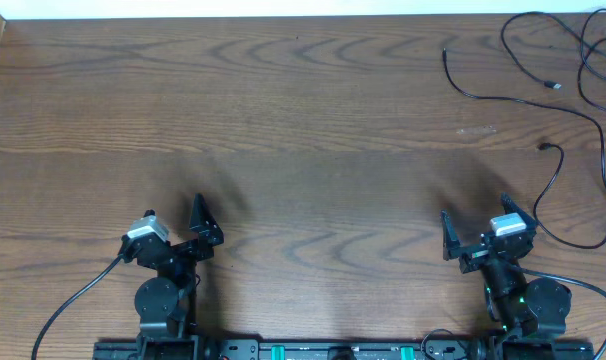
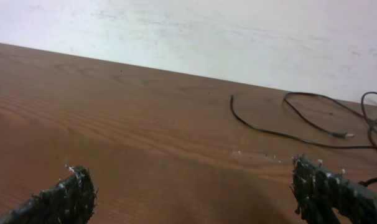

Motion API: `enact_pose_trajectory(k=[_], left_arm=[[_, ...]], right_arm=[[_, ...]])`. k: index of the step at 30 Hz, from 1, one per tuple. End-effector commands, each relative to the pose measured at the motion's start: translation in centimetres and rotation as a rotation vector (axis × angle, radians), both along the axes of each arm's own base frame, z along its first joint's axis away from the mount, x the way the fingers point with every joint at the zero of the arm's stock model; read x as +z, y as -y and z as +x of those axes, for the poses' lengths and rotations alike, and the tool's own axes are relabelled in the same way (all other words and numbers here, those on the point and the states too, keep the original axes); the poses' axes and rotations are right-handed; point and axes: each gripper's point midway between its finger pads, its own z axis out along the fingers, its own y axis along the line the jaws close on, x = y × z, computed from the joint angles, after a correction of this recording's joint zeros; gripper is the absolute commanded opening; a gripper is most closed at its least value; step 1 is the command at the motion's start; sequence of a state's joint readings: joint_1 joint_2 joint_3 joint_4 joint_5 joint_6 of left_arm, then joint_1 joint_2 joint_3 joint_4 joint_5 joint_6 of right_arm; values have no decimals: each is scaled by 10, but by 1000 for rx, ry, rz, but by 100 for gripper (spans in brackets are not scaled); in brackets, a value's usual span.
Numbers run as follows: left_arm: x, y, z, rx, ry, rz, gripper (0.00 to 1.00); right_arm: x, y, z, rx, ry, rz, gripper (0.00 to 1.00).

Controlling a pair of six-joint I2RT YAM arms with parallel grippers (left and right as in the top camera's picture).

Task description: Untangle cables

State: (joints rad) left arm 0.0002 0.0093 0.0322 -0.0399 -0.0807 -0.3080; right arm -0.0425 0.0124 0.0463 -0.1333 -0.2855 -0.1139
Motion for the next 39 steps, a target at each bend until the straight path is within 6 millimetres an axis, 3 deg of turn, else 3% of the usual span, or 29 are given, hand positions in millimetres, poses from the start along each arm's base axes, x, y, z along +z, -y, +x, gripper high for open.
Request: enact_pose_trajectory(k=[1,31,36,39], left_arm=[[-19,1,0,-15,-58,66,98],[-20,7,1,-55,-66,105,98],[-20,7,1,-55,-66,105,98],[-20,7,1,-55,-66,105,98]], right_arm=[[-1,2,1,-12,3,-7,99],[-1,3,1,-14,5,-7,99],[-1,18,2,-77,0,1,99],[-1,33,3,-150,-19,137,99]])
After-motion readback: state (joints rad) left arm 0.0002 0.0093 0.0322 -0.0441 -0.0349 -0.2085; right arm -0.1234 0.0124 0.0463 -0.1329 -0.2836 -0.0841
